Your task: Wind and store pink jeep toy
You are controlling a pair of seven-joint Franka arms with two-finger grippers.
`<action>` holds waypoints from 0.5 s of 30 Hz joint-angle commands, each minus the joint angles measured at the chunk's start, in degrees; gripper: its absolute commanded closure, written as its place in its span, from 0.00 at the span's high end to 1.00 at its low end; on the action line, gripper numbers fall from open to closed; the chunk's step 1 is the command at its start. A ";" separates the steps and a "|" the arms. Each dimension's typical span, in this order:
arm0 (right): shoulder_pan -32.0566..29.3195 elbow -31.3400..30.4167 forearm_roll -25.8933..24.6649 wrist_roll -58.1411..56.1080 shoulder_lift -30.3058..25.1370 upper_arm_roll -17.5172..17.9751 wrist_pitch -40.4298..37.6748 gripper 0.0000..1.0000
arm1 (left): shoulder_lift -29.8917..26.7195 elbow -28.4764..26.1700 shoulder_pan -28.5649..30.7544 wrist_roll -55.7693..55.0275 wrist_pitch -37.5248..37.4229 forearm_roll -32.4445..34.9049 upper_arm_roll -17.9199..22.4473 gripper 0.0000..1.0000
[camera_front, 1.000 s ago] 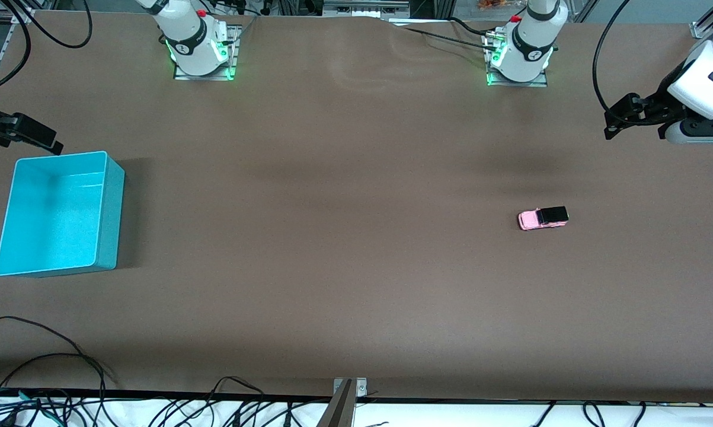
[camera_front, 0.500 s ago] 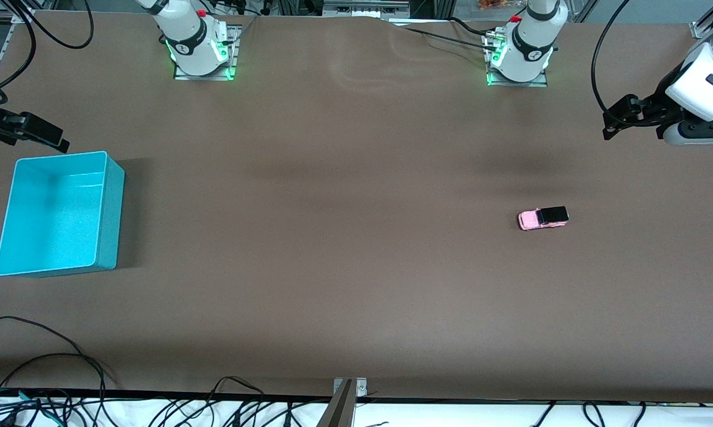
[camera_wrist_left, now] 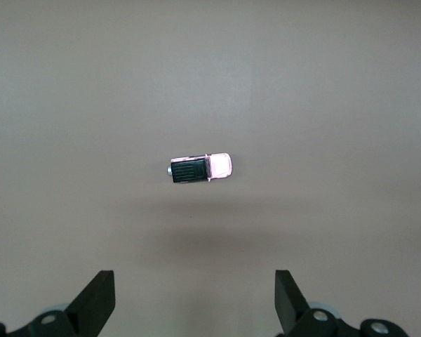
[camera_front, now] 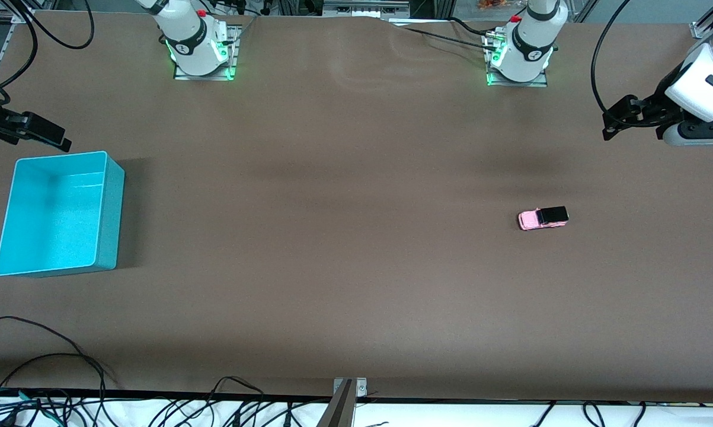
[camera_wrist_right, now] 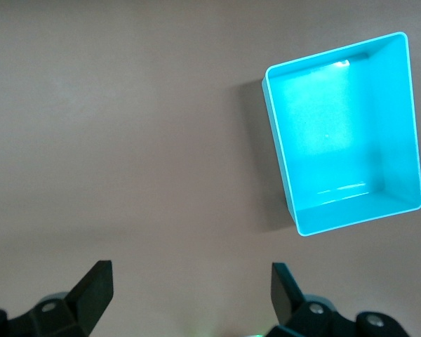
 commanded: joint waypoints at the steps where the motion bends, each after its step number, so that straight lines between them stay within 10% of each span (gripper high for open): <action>1: 0.14 0.85 -0.35 0.49 0.13 0.00 -1.15 1.00 | 2.18 3.53 0.11 -0.60 -1.26 1.10 -0.58 1.00; 15: 0.14 0.85 -0.35 0.23 0.13 0.09 -1.06 1.00 | 3.24 4.24 2.22 -0.60 -1.26 -2.67 0.21 1.00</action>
